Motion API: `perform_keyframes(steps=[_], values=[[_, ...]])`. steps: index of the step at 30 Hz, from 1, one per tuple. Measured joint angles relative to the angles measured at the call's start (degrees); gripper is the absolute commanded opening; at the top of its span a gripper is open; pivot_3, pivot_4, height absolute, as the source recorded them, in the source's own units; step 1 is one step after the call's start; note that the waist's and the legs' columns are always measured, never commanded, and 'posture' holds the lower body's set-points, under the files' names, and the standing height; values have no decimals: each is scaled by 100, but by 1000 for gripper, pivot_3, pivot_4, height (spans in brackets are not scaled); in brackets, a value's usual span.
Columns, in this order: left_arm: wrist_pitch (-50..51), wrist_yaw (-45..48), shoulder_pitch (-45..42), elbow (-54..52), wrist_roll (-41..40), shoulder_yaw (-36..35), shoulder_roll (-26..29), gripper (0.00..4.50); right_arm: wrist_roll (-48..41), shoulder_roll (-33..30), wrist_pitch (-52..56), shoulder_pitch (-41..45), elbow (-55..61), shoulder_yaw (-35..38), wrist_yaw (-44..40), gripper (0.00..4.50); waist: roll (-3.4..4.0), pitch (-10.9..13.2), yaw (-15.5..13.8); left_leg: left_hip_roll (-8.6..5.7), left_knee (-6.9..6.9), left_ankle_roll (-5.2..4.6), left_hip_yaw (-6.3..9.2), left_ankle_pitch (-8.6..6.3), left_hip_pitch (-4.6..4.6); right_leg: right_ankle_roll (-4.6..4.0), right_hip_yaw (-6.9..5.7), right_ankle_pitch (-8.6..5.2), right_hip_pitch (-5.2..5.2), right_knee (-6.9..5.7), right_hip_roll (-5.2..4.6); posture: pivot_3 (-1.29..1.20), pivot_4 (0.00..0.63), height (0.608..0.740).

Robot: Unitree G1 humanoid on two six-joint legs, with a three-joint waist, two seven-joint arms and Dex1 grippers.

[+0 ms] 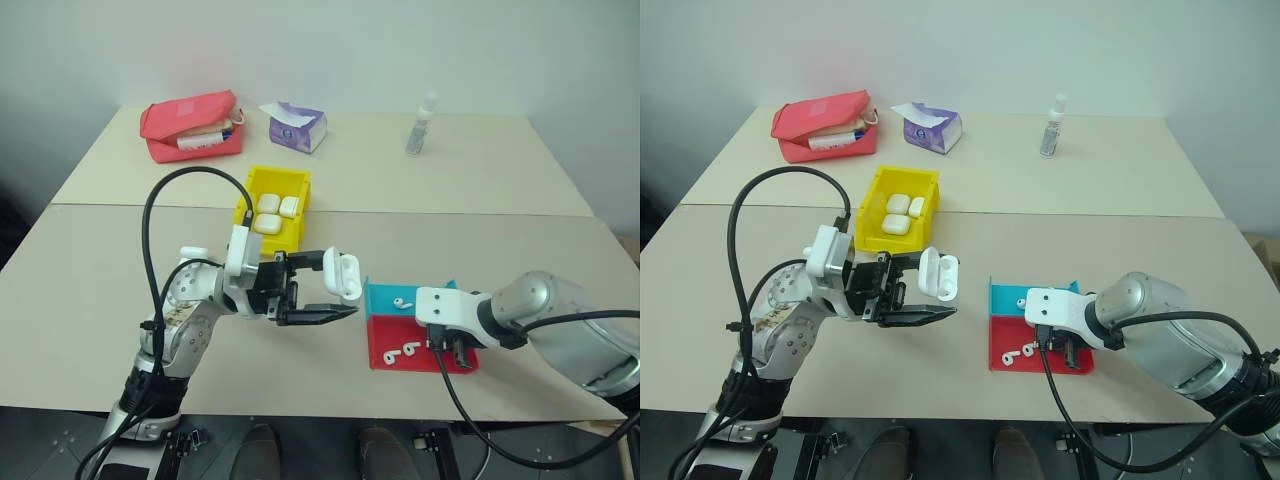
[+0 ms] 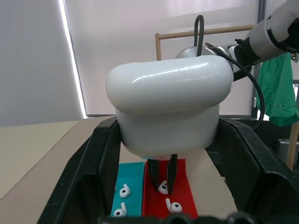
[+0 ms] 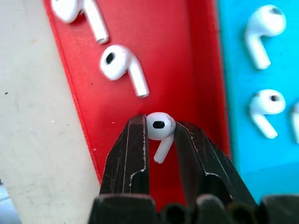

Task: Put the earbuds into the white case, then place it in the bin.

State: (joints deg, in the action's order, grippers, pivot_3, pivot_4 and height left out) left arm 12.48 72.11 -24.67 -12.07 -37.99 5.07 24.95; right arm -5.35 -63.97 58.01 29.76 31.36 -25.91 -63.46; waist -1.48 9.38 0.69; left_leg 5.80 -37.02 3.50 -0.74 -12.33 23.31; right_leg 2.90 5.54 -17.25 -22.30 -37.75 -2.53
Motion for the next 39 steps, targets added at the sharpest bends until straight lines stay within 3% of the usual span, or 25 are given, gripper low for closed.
perform_keyframes(steps=[3, 6, 12, 16, 23, 39], values=[[-2, 77, -132, 190, 12, -1, 2, 2769, -349, 183, 227, -11, -37, 847, 95, 639, -1, 0, 0, 0, 0, 0, 0, 0, 0, 0, 0, 0, 0, -1, 0, 0, 150, 740], [-2, 75, -486, 419, 98, 2, -65, 2769, -890, 891, 262, 4, -117, 2199, 374, 639, -1, 0, -7, 0, -1, 0, 4, 0, 0, 0, -4, 0, 3, -2, 1, 0, 150, 740], [145, 98, -973, 662, 90, 1, -104, 2769, -2370, 3529, 333, 818, -270, 4590, 1748, 639, 2, 1, 23, -1, 6, 2, 9, 2, 2, 0, -6, 0, -1, -14, 3, 0, 150, 740], [294, 65, -1066, 702, 86, -14, -120, 2769, -3575, 4128, 529, 1040, -136, 5412, 2249, 639, 4, 0, -38, -1, 9, 2, 14, 2, 9, 0, -14, 0, 3, 1, 0, 0, 150, 740], [673, 36, -1509, 855, -33, -26, -196, 2769, -4792, 4335, 314, 642, 470, 5218, 2647, 639, 6, -1, 3, -1, 9, 2, 15, 2, 10, 1, -13, 0, 0, -3, 2, 0, 150, 740], [1010, 106, -1727, 833, -64, -50, -198, 2769, -4583, 3760, -1027, -30, 673, 3968, 2803, 639, 6, -1, 15, -1, 9, 2, 16, 2, 9, 1, -13, -1, 0, -1, 2, 0, 150, 740]])
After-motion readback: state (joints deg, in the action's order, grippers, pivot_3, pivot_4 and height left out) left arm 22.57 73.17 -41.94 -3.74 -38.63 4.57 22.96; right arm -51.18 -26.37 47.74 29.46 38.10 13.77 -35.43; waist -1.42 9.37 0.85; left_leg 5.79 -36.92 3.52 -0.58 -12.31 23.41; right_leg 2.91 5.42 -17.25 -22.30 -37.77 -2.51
